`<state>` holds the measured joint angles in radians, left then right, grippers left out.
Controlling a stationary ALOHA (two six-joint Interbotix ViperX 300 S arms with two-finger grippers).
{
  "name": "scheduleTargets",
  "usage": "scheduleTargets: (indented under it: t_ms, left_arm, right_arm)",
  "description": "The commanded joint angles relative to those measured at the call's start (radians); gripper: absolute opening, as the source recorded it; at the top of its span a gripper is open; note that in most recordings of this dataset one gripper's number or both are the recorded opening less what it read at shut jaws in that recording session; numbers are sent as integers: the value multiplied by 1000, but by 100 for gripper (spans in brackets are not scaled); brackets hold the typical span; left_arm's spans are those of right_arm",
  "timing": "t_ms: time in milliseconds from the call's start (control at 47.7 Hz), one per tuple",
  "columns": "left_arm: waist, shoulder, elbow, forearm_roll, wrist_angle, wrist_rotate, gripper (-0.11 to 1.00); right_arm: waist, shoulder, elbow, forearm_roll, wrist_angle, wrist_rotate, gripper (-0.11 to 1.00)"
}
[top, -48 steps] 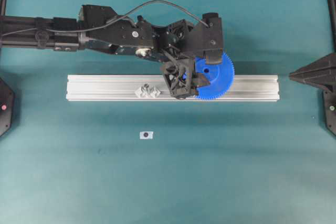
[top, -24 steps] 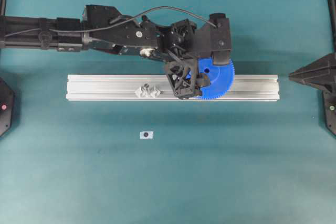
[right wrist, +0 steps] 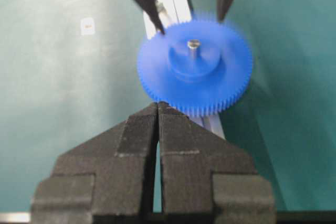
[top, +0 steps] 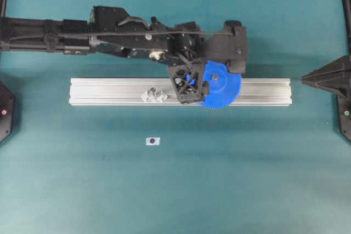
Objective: Find the location of the shaft and insert the large gear.
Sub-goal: 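Push the blue gear onto the right shaft with the left gripper, then open the left gripper and pull it back off the gear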
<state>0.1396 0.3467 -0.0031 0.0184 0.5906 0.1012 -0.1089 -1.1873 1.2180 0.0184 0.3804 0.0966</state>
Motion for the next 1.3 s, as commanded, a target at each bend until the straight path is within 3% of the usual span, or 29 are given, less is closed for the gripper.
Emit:
scheduleTargets:
  t_ms: [0,545,1278]
  left_arm:
    - [-2,-20,-41,3,-5,2,90]
    - [-3,-28,-52,3,23,-2,90]
    - [-58,-218,37,3,5,0,90]
  right_arm:
    - [-2,6,-14,0,-9,9,2]
    - [-2,-2,-12,0,-9,9,2]
    - [-2,-8,-15,-2,-6,9,2]
